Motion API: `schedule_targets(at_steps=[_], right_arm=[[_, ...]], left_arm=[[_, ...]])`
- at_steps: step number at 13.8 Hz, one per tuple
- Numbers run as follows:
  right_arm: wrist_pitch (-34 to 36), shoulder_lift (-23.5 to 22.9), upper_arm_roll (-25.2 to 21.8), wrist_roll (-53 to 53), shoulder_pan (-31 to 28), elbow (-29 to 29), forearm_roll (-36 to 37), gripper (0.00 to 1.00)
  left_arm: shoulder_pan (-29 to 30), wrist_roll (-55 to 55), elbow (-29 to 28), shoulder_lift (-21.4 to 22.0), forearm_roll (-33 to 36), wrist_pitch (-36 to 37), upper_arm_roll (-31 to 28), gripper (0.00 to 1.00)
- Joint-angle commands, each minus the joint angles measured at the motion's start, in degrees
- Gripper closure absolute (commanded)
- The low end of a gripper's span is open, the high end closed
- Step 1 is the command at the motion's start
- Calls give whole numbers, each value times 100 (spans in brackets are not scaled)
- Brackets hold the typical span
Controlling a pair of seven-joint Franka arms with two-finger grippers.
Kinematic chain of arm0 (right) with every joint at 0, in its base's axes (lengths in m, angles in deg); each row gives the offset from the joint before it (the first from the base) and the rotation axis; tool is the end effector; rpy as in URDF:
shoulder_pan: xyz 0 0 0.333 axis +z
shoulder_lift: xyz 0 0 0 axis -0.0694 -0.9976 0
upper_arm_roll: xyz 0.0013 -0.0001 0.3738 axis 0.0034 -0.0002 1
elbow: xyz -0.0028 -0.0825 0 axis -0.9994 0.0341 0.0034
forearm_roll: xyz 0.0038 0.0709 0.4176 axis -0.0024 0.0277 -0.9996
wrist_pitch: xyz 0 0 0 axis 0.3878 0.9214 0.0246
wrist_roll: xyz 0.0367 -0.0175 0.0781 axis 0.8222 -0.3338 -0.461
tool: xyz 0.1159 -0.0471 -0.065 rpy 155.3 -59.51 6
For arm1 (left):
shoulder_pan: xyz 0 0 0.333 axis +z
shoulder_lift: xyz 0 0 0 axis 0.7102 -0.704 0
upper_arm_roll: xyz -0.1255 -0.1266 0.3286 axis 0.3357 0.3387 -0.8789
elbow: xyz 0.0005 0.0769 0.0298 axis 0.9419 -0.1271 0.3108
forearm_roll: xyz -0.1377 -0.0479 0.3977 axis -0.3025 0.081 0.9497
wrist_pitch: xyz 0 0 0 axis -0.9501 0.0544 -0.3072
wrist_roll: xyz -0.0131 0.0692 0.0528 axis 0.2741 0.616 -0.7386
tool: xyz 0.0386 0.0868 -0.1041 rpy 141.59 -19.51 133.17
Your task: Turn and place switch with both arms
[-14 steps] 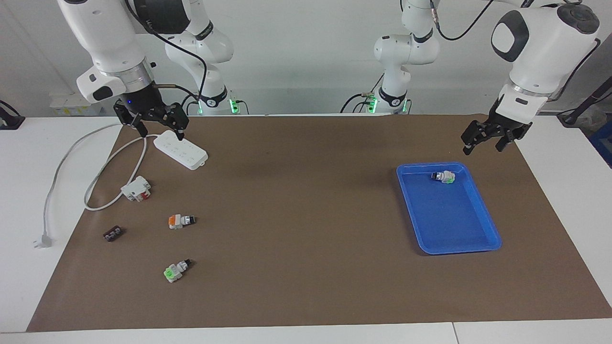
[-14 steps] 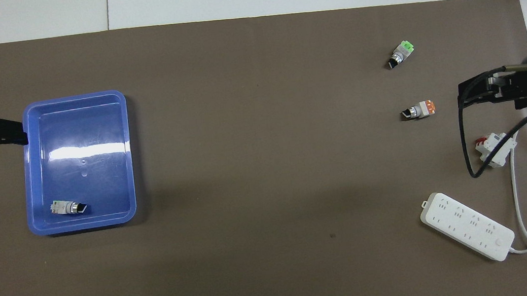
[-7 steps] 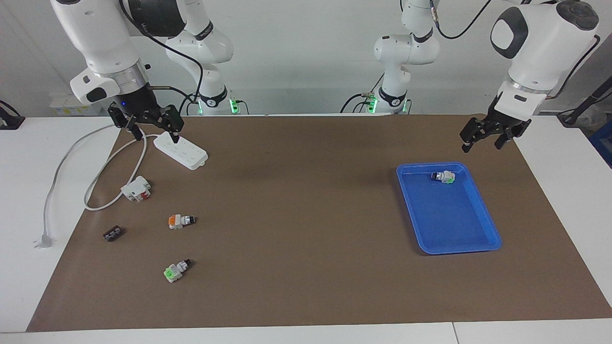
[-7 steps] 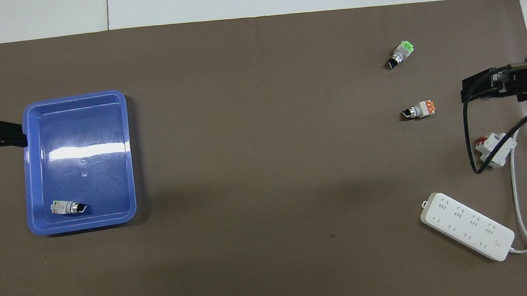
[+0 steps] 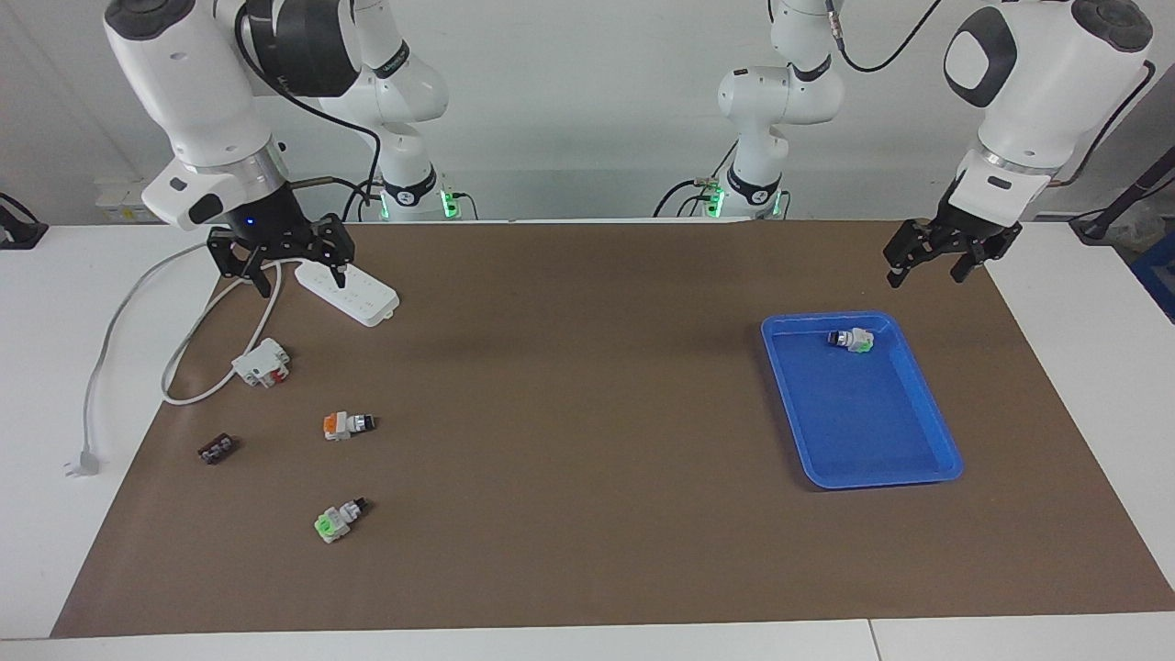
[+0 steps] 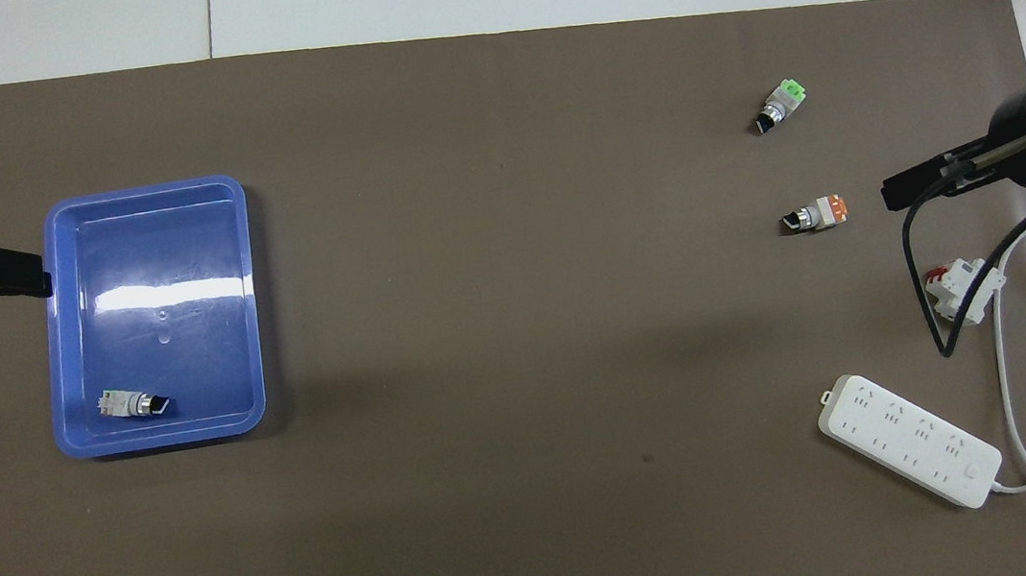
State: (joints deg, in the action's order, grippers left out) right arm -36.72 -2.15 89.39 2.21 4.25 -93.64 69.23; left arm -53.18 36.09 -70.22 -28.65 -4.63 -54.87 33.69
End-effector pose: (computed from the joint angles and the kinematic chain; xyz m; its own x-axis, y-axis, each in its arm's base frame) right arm 0.6142 0.0175 0.5931 0.9655 0.2571 0.0414 0.2568 -0.9664 0.0103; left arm 0.5989 -0.0109 0.6154 0.9968 -0.0660 0.0452 -0.0663 -0.9978 0.0048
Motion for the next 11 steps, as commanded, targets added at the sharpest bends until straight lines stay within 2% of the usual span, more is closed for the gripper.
schedule_targets(at_steps=[1, 3, 7, 11], right_arm=[[-194, -117, 26, -1268, -106, -119, -1, 0], [-325, -135, 26, -2077, -123, -339, 26, 0], [-625, -407, 35, -3861, -211, -357, 44, 0], [-1125, -828, 35, -6260, -299, -322, 61, 0]], left_arm=[[-7, 405, -58, 130, 35, 172, 13, 1], [-7, 291, -58, 122, 26, 129, 31, 0], [72, 247, -119, 139, 35, 58, 5, 0], [81, 299, -119, 139, 35, 58, -13, 0]])
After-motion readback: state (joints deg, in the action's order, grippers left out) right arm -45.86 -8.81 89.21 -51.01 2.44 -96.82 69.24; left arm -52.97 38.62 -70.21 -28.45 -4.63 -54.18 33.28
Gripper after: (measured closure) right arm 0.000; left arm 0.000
